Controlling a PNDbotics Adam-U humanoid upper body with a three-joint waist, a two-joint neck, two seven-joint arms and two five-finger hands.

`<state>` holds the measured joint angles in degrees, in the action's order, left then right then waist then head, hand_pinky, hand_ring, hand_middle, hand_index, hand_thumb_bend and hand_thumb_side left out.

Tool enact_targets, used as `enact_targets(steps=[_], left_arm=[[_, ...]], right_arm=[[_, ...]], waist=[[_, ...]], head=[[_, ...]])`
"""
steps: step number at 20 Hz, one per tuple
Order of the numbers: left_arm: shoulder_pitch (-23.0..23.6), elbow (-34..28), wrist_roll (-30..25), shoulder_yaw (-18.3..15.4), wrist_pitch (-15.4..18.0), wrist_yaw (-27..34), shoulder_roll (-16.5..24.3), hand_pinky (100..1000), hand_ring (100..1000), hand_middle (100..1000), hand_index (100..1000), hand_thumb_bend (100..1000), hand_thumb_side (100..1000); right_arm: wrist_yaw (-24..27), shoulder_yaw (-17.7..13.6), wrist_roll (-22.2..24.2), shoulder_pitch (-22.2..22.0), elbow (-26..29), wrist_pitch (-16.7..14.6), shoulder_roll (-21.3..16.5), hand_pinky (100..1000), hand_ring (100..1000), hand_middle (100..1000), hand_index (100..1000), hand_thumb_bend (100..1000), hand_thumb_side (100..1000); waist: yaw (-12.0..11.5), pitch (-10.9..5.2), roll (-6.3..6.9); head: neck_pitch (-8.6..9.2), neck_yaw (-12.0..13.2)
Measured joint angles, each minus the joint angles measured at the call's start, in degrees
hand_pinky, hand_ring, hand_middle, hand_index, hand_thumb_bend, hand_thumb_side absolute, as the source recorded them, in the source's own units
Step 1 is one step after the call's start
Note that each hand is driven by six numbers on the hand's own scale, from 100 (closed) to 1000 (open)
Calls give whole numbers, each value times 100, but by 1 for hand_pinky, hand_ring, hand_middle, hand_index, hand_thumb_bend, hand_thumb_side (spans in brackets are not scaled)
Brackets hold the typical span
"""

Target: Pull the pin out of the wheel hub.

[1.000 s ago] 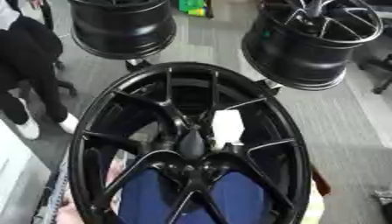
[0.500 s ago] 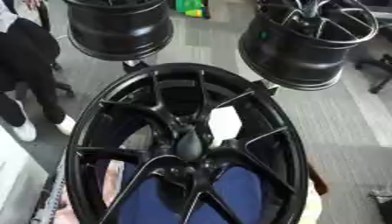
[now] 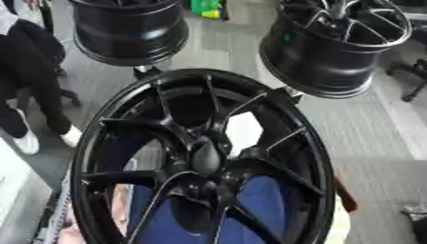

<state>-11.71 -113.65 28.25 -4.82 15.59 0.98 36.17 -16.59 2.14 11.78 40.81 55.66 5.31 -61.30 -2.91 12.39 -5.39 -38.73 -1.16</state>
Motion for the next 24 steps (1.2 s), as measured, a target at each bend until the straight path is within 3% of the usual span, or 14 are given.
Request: enact_targets(steps=[3, 4, 5, 6, 8, 15, 17, 19, 20, 21, 24], left_arm=[[0, 0, 0, 0, 0, 0, 0, 757, 831, 722, 831, 188, 600], [0, 0, 0, 0, 0, 0, 0, 757, 831, 723, 831, 189, 599], [0, 0, 0, 0, 0, 0, 0, 757, 831, 723, 831, 189, 599], [0, 0, 0, 0, 0, 0, 0, 757, 831, 722, 831, 189, 599], [0, 0, 0, 0, 0, 0, 0, 757, 831, 723, 831, 189, 598], [0, 0, -2, 0, 2, 0, 0, 757, 830, 723, 831, 189, 597], [0, 0, -3, 0, 3, 0, 0, 757, 830, 722, 830, 188, 599], [0, 0, -5, 0, 5, 0, 0, 757, 830, 722, 830, 188, 598], [0, 0, -7, 0, 7, 0, 0, 756, 829, 722, 830, 188, 597], [0, 0, -8, 0, 8, 0, 0, 756, 829, 721, 830, 188, 596], [0, 0, -8, 0, 8, 0, 0, 756, 829, 721, 830, 186, 597]], right_arm=[[15, -2, -13, -8, 6, 9, 0, 861, 866, 852, 916, 140, 402], [16, -2, -9, -10, 11, 7, 0, 869, 877, 858, 920, 199, 304], [16, -2, 2, -12, 20, 0, 0, 871, 880, 857, 920, 210, 286], [16, -2, 19, -22, 31, -9, -1, 881, 891, 859, 919, 325, 100], [2, -1, 105, -51, 39, -35, -1, 880, 888, 854, 913, 375, 100], [-103, -2, 219, -35, 55, -12, -1, 876, 880, 851, 911, 375, 100], [-102, -6, 207, -7, 58, 10, -1, 869, 865, 835, 901, 268, 100], [-65, -41, 142, 2, 73, 53, -1, 857, 835, 795, 868, 100, 261], [-12, -58, 74, 5, 78, 79, -1, 852, 816, 778, 856, 100, 369], [87, -78, -9, 5, 95, 106, -1, 849, 802, 765, 845, 100, 419], [500, -110, -280, 3, 221, 179, -1, 846, 784, 742, 828, 100, 464]], waist=[[0, -3, 0], [0, -5, 0], [0, -6, 0], [0, -6, 0], [-4, -6, 0], [-14, -6, 2], [-14, -6, 3], [-14, -7, 3], [-14, -7, 3], [-14, -7, 3], [-14, -8, 6]], head=[[0, 0], [0, 0], [0, 0], [0, 0], [0, 0], [0, 13], [0, 24], [-1, 28], [-1, 30], [-1, 33], [-1, 42]])
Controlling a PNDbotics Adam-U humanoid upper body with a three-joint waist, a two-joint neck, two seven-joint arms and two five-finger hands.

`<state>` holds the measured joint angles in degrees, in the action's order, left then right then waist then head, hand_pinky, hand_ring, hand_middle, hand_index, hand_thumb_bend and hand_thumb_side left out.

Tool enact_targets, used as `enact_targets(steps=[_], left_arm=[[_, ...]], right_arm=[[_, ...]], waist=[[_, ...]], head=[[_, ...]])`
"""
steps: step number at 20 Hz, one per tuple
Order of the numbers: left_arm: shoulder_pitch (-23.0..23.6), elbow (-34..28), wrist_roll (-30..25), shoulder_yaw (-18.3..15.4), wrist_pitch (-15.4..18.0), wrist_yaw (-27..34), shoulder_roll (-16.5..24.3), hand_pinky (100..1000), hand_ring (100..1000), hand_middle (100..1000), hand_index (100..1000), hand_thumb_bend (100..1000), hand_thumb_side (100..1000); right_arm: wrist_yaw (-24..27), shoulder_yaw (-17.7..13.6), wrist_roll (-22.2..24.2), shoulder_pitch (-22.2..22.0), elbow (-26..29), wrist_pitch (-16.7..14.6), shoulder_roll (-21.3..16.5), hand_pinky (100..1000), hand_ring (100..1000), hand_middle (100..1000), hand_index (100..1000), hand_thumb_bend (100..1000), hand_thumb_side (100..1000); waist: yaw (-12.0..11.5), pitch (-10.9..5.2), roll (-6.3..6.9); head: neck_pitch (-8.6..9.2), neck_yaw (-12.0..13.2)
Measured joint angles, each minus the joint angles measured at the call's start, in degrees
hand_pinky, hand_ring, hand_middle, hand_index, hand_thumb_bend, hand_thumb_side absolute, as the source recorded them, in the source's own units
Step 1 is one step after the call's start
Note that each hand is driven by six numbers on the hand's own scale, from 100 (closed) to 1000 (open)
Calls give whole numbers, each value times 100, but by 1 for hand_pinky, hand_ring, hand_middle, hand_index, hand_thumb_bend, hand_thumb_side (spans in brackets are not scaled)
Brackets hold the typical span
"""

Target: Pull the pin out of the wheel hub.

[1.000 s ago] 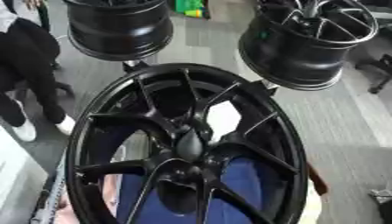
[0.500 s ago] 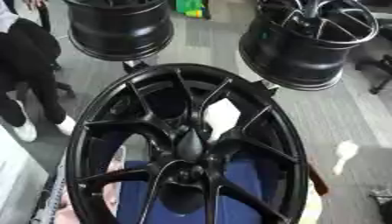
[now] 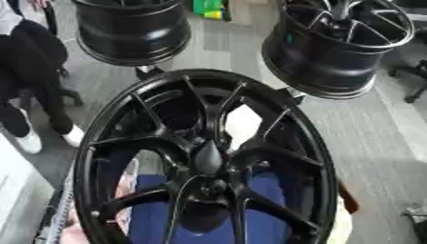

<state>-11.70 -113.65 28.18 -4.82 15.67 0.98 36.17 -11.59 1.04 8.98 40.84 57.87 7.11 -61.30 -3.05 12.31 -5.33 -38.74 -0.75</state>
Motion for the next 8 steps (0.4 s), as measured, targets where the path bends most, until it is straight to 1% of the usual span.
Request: enact_targets(steps=[3, 4, 6, 8], left_arm=[[0, 0, 0, 0, 0, 0, 0, 756, 829, 721, 830, 186, 597], [0, 0, 1, 0, 1, 0, 0, 756, 828, 721, 830, 186, 596], [0, 0, 4, 0, 3, 0, 0, 756, 828, 721, 829, 186, 595], [0, 0, 6, -1, 4, 0, 0, 756, 828, 721, 829, 186, 595]], right_arm=[[433, -15, -146, -43, 266, -5, 0, 846, 777, 733, 821, 100, 477], [581, -36, -173, -87, 406, -27, 0, 844, 773, 728, 817, 100, 498], [891, -76, -207, -215, 777, -71, -1, 843, 770, 723, 812, 100, 514], [1166, -110, -225, -377, 1221, -90, -4, 839, 765, 716, 808, 100, 498]], waist=[[-1, 0, 4], [-1, 0, 7], [-2, 0, 15], [-2, 0, 21]], head=[[-1, 6], [-1, 8], [-1, 18], [-1, 33]])
